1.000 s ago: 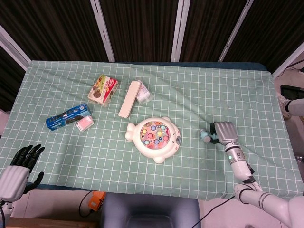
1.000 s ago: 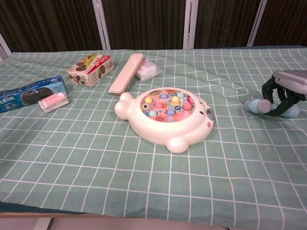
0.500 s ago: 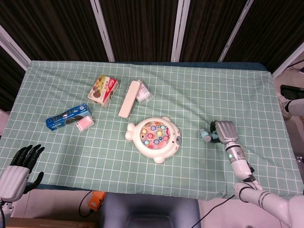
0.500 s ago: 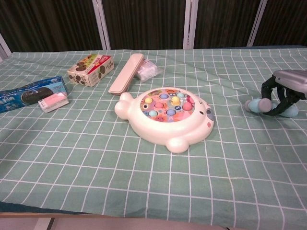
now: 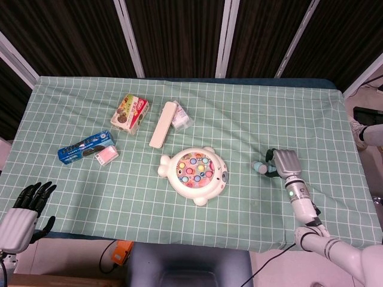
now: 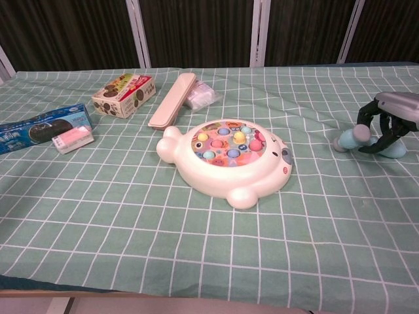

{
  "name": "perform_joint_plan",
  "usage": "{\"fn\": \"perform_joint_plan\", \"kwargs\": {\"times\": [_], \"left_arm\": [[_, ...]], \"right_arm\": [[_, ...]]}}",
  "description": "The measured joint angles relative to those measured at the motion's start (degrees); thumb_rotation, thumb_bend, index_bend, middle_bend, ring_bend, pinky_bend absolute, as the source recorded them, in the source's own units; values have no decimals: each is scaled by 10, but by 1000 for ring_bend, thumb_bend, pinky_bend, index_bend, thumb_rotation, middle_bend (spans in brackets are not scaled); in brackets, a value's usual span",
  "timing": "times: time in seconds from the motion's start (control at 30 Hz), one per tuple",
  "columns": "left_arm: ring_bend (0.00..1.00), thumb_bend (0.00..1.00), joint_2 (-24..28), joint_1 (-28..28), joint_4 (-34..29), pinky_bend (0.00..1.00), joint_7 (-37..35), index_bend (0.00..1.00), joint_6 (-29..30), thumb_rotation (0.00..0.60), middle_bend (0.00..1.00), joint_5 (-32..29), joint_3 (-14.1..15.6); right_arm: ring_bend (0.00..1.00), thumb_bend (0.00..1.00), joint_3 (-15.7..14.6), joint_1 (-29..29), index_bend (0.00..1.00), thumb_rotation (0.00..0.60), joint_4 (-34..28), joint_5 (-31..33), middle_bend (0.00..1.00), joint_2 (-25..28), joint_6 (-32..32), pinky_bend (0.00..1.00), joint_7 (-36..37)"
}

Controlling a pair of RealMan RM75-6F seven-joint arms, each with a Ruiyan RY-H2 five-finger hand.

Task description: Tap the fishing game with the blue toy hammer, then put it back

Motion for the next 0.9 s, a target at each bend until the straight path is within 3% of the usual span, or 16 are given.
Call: {"fn": "perform_joint_plan", "kwargs": {"times": [0.9], "left_arm": [[25, 406, -1, -1, -1, 97, 3, 0, -2, 600, 67, -1, 0]], "right_arm": [[614, 357, 15, 8, 571, 600, 17, 26, 516, 0, -21, 649, 3]]}}
